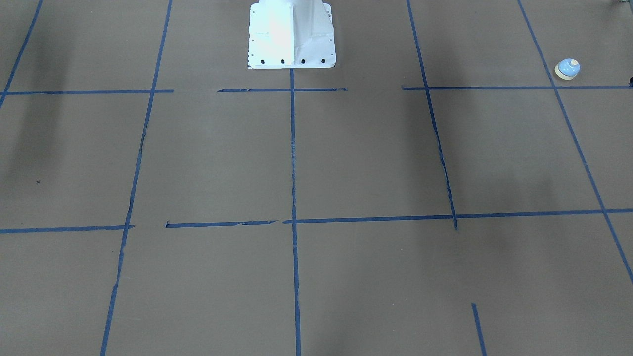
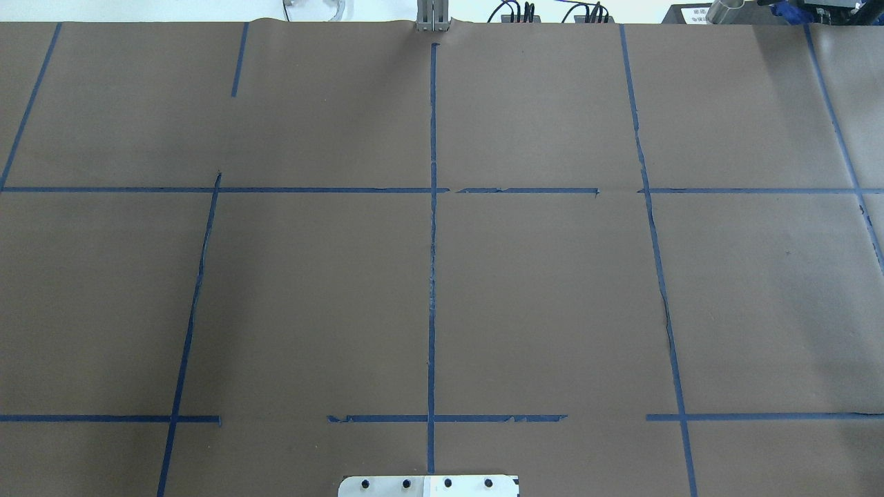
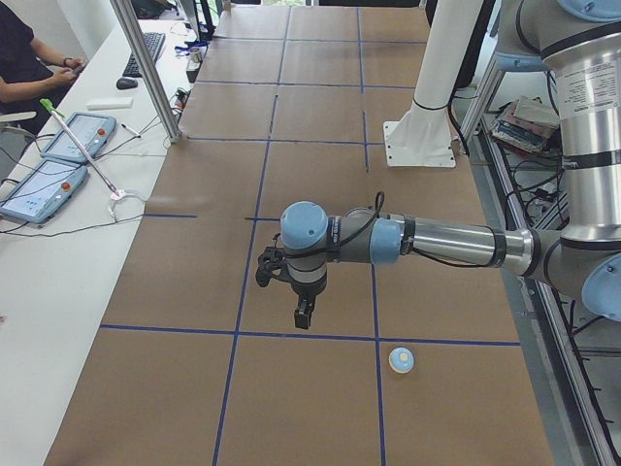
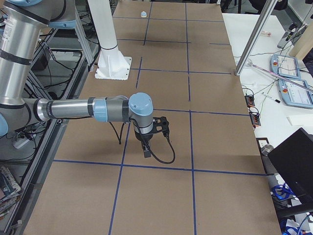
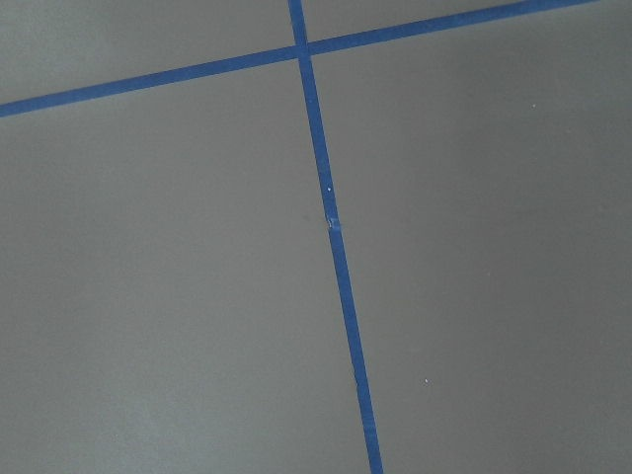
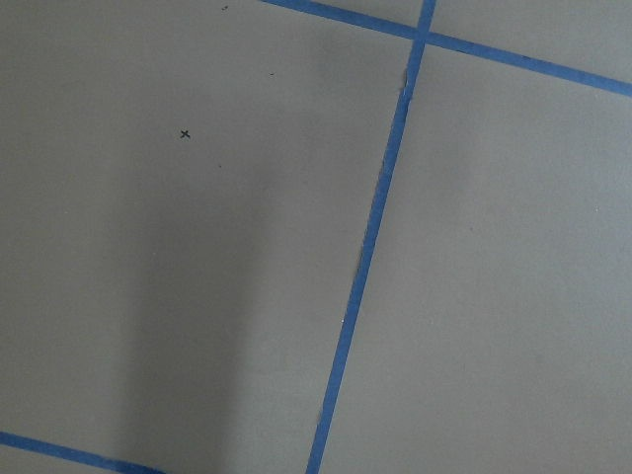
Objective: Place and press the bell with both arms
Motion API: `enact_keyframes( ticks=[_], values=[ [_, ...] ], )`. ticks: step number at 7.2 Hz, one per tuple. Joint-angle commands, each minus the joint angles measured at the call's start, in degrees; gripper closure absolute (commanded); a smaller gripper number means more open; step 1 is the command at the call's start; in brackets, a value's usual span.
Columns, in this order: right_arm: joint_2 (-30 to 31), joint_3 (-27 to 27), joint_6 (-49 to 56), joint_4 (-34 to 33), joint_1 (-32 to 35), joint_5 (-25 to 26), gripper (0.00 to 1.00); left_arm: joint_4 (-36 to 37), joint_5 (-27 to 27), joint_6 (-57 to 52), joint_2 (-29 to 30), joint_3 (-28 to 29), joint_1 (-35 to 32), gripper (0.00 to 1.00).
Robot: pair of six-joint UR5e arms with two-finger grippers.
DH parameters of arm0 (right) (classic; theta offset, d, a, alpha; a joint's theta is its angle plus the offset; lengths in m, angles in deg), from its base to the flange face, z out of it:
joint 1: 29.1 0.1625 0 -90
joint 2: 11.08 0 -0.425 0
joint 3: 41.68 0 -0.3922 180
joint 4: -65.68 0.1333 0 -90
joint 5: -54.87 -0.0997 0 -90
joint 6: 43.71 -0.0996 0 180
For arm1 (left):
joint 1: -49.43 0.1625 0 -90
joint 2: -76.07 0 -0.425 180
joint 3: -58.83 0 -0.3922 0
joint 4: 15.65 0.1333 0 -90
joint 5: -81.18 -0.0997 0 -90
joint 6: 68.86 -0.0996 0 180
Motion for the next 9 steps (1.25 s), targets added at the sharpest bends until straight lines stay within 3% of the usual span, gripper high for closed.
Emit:
enact_keyframes(
  ticks=[1, 6, 9],
  values=[
    [0.2, 0.42, 0.0, -0.05, 0.0, -0.57, 0.0, -0.41, -1.52, -3.13, -0.63, -0.93, 0.19, 0.0],
    [0.46, 0.42, 0.0, 0.21, 0.0, -0.66, 0.0, 0.2, -1.45, -5.27, -5.63, -5.58, 0.37, 0.0],
    [0.72, 0.42, 0.08, 0.39, 0.0, -0.66, 0.0, -1.46, -1.1, -5.62, -8.72, -5.59, 0.46, 0.0]
  ],
)
